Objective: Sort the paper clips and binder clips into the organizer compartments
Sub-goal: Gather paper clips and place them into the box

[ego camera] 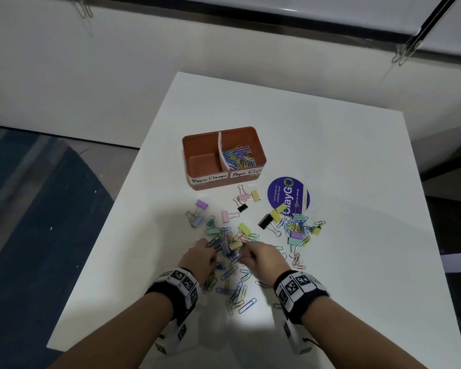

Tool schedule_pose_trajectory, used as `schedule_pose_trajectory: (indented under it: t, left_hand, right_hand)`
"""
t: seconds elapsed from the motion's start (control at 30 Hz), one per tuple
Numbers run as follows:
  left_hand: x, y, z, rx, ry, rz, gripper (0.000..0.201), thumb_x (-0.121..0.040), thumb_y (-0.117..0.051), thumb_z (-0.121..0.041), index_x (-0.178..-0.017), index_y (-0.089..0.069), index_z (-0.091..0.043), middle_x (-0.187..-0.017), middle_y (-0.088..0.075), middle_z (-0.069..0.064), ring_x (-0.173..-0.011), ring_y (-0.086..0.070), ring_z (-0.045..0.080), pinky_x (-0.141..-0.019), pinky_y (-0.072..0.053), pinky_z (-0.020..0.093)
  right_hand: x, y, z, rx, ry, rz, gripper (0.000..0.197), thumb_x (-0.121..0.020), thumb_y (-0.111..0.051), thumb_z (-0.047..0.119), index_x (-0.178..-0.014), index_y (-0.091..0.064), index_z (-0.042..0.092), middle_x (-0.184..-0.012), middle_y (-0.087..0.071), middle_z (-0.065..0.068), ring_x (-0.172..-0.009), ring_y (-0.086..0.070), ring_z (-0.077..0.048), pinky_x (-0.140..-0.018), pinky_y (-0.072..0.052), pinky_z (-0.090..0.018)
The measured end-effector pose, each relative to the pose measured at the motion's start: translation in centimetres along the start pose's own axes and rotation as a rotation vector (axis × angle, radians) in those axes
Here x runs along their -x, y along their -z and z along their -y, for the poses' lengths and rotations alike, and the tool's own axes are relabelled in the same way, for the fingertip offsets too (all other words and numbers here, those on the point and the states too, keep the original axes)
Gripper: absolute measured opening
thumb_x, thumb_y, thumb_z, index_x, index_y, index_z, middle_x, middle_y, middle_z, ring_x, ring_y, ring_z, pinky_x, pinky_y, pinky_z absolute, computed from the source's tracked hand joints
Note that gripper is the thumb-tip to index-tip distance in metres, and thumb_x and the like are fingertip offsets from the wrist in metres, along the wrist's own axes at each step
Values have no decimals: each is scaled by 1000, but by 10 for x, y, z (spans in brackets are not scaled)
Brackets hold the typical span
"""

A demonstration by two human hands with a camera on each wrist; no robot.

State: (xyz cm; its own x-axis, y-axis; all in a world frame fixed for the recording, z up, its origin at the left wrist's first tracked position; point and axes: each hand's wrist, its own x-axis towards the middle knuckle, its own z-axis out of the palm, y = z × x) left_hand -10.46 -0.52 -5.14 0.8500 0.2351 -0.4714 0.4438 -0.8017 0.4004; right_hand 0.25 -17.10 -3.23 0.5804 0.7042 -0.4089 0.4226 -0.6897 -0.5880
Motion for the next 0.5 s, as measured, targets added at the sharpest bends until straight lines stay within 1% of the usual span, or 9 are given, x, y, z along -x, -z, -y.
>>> schedule_pose_trajectory:
  t: [0.13,0.17,0.23,0.27,0.33,0.4,0.43,0.47,0.5]
  left_hand:
    - [0,2,-5,-23,27,40,18,-90,-52,-21,-99,-60,-8,-116,-49,11,-100,-55,30,-90,-47,37]
    - [1,5,-7,-32,21,54,20,-91,-51,-22,-102,-59,-7,-116,-51,12,-103,-55,31,-91,-47,37]
    - [2,12,-12,-15,2,51,20,-91,-51,-21,-103,-60,-7,-113,-54,11,-104,-55,29,-90,-45,35]
    - [2,17,-14,5,-13,35,19,-91,-51,-19,-101,-61,-7,-110,-56,10,-103,-55,28,-88,-44,33]
    - [4,32,-20,81,-54,-13,14,-90,-53,-17,-96,-62,-8,-99,-59,6,-94,-56,24,-80,-42,28]
    - [2,54,-27,157,-112,-74,11,-89,-56,-18,-91,-61,-9,-83,-54,-4,-81,-53,18,-73,-37,21]
    - [0,67,-31,182,-136,-106,10,-88,-58,-19,-89,-62,-10,-79,-51,-7,-77,-50,15,-71,-34,20]
    - [-2,82,-35,204,-158,-145,9,-88,-59,-18,-86,-62,-9,-77,-51,-8,-75,-48,13,-70,-33,19]
    - [-6,97,-39,222,-176,-188,8,-87,-61,-17,-83,-62,-10,-76,-53,-7,-73,-47,12,-69,-33,19]
  right_hand:
    - [3,28,3,-91,23,-17,18,-84,-68,25,-72,-54,23,-83,-65,1,-79,-60,-13,-79,-50,-29]
    - [3,36,5,-120,31,-28,19,-84,-68,24,-70,-54,22,-85,-67,1,-77,-61,-8,-79,-51,-27]
    - [1,55,10,-168,35,-53,16,-83,-68,23,-72,-59,17,-86,-68,0,-67,-57,4,-71,-47,-17]
    - [-3,65,13,-175,37,-79,14,-83,-69,23,-76,-62,13,-85,-66,1,-66,-55,5,-69,-43,-14]
    - [-15,88,23,-171,54,-145,13,-83,-69,23,-83,-66,10,-83,-64,4,-70,-54,3,-68,-42,-14]
    - [-32,111,34,-181,78,-223,11,-84,-68,22,-88,-67,11,-82,-65,5,-69,-58,-1,-69,-47,-15]
    - [-40,122,41,-210,86,-256,10,-85,-67,20,-91,-68,11,-80,-65,5,-67,-59,0,-68,-49,-16]
    - [-51,133,47,-229,100,-291,9,-86,-66,17,-92,-68,11,-78,-65,6,-66,-61,0,-68,-52,-18]
    - [-63,141,52,-229,121,-334,9,-86,-66,16,-93,-69,12,-78,-65,6,-68,-62,-4,-71,-55,-24]
